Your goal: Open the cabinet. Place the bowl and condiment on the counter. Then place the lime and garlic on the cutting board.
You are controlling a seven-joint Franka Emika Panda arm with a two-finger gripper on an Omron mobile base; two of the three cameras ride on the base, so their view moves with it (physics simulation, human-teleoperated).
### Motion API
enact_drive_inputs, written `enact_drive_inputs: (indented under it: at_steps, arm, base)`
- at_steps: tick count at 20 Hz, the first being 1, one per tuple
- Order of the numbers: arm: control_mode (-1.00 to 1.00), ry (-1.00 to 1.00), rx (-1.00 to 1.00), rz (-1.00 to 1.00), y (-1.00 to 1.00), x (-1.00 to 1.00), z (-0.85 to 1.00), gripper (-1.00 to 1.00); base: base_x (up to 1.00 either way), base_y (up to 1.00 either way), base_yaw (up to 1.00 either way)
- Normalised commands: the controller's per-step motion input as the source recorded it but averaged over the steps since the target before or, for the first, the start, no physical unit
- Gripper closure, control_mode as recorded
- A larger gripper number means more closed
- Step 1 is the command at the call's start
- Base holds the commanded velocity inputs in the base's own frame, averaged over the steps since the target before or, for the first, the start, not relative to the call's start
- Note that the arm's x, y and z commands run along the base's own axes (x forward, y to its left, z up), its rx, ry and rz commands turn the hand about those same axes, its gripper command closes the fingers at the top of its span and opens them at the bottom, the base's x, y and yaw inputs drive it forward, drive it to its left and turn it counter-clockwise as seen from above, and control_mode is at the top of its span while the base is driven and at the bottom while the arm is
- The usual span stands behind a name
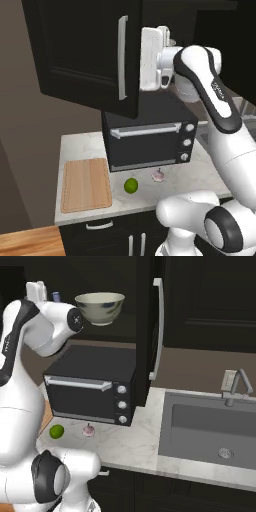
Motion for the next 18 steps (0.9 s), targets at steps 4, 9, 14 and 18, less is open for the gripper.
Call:
enact_drive_inputs:
  at_steps: [4, 9, 14, 18]
  arm:
    - [-1.00, 0.01, -0.18, 0.41, 1.00, 0.38, -0.17, -1.00]
    - [-1.00, -0.11, -0.38, 0.39, 1.00, -0.54, -0.02, -1.00]
    - [-1.00, -0.32, -0.37, 0.15, 1.00, -0.82, -0.01, -1.00]
    - [-1.00, -0.26, -0.27, 0.00, 1.00, -0.45, -0.10, -1.00]
  base:
    - [0.00, 0.00, 0.00]
    - [0.00, 0.00, 0.00]
    - [0.00, 0.00, 0.00]
    - [0.00, 0.00, 0.00]
